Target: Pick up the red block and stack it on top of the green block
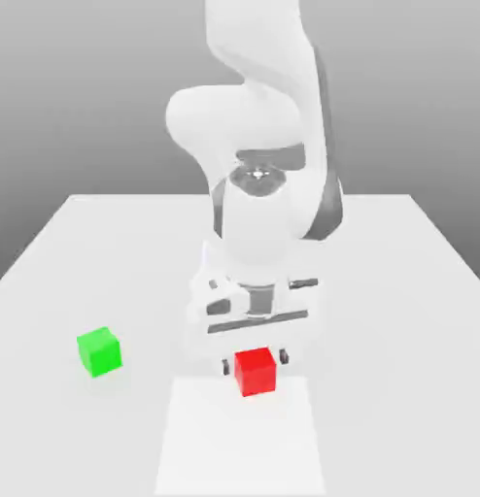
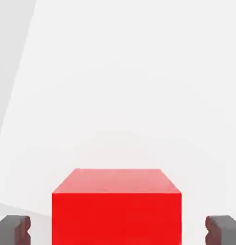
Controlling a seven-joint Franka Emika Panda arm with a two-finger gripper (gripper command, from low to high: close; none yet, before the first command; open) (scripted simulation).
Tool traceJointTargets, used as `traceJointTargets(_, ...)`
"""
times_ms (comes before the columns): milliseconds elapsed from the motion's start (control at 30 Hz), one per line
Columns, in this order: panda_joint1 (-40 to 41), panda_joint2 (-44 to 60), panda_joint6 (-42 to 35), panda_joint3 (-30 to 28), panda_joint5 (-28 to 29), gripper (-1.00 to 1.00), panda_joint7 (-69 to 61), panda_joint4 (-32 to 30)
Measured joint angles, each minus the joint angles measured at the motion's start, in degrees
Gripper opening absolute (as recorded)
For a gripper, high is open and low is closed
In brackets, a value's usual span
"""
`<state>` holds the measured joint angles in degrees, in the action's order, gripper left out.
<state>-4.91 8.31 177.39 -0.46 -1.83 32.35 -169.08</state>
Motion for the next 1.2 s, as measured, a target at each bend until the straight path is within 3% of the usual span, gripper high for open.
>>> traceJointTargets(167,0.16,0.35,0.28,0.14,0.21,-1.0,0.18,0.04)
traceJointTargets(467,1.11,-16.24,-14.11,-0.75,2.37,-1.0,1.84,-2.13)
traceJointTargets(833,27.41,-22.3,-23.32,-14.59,10.06,-1.0,11.88,1.34)
traceJointTargets(967,29.78,-18.45,-20.28,-17.42,8.74,-1.0,11.66,2.14)
traceJointTargets(1133,28.29,-8.93,-11.33,-17.35,1.38,-1.0,6.61,2.43)
traceJointTargets(1167,28.51,-7.36,-9.87,-16.69,-0.25,1.0,5.5,2.45)
traceJointTargets(1200,28.23,-7.36,-9.87,-16.69,-0.24,1.0,5.5,2.45)
